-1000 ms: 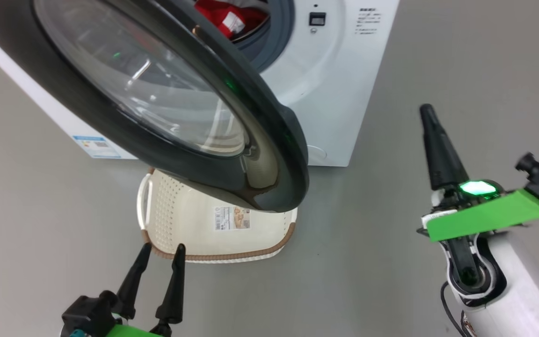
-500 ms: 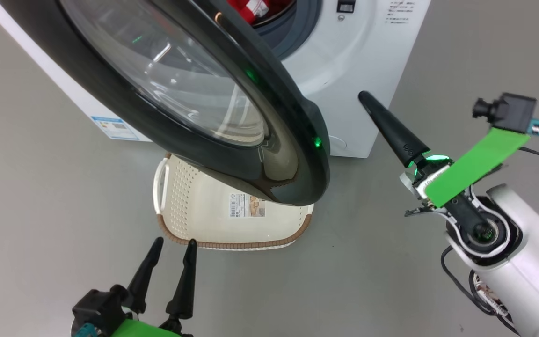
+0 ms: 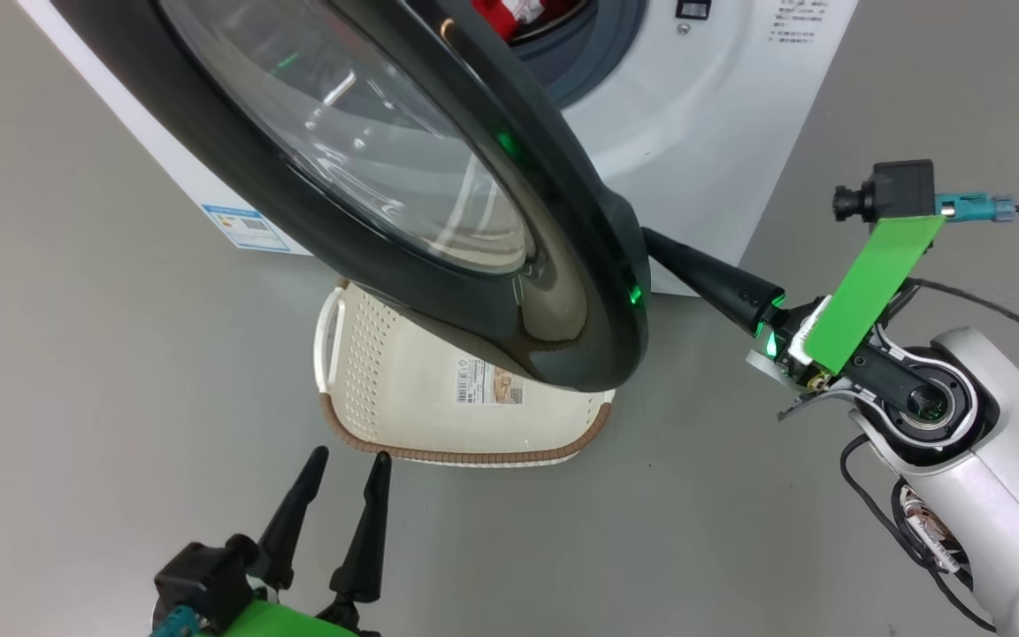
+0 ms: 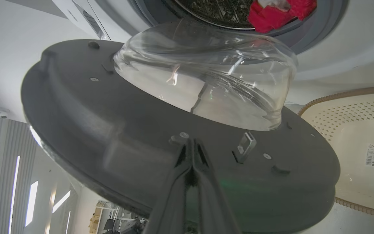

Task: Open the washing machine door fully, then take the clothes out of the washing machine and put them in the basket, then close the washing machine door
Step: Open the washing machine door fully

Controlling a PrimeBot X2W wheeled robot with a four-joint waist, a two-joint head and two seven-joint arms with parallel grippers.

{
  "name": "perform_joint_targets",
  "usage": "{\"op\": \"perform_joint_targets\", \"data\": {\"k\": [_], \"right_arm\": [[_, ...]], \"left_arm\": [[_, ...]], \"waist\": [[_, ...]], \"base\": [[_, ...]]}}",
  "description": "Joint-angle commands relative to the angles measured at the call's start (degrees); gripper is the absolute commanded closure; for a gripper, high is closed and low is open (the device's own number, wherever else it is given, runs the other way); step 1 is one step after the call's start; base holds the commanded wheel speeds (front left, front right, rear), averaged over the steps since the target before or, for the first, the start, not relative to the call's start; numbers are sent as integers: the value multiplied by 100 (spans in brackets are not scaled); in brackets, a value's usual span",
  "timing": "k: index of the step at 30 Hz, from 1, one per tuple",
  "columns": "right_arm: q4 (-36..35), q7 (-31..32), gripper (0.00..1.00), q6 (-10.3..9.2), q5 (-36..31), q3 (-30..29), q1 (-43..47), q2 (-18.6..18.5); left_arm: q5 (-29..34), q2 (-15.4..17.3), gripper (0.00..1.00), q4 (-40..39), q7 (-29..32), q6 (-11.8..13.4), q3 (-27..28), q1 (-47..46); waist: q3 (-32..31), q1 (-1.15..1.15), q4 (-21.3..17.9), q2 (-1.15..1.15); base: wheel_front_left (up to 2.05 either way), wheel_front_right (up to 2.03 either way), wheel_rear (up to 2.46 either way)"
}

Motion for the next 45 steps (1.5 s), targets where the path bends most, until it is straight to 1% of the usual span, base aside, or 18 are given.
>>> {"op": "perform_joint_targets", "data": {"k": [1,7,17,25,34,45], "right_arm": [[-99,123,100,39,54,12,-27,99],[0,472,100,39,-10,-51,121,245],[0,852,100,39,-256,-43,398,530],[6,1033,100,39,-391,-40,528,767],[110,1215,100,39,-547,-39,672,1098],[156,1428,100,39,-620,-55,833,1349]], "left_arm": [[-61,41,0,-103,-52,-31,169,-101],[-82,34,0,-109,-52,-31,155,-47],[-147,30,0,-109,-52,-31,173,77],[-173,30,0,-129,-52,-31,193,172],[-219,29,0,-136,-52,-31,357,264],[-125,29,0,-183,-52,-31,536,365]], "waist": [[-39,0,38,0],[-160,0,189,0],[-360,0,496,0],[-500,0,748,0],[-669,0,1117,0],[-844,0,1489,0]], "base": [[0,0,0],[0,0,0],[0,0,0],[0,0,0],[0,0,0],[0,0,0]]}}
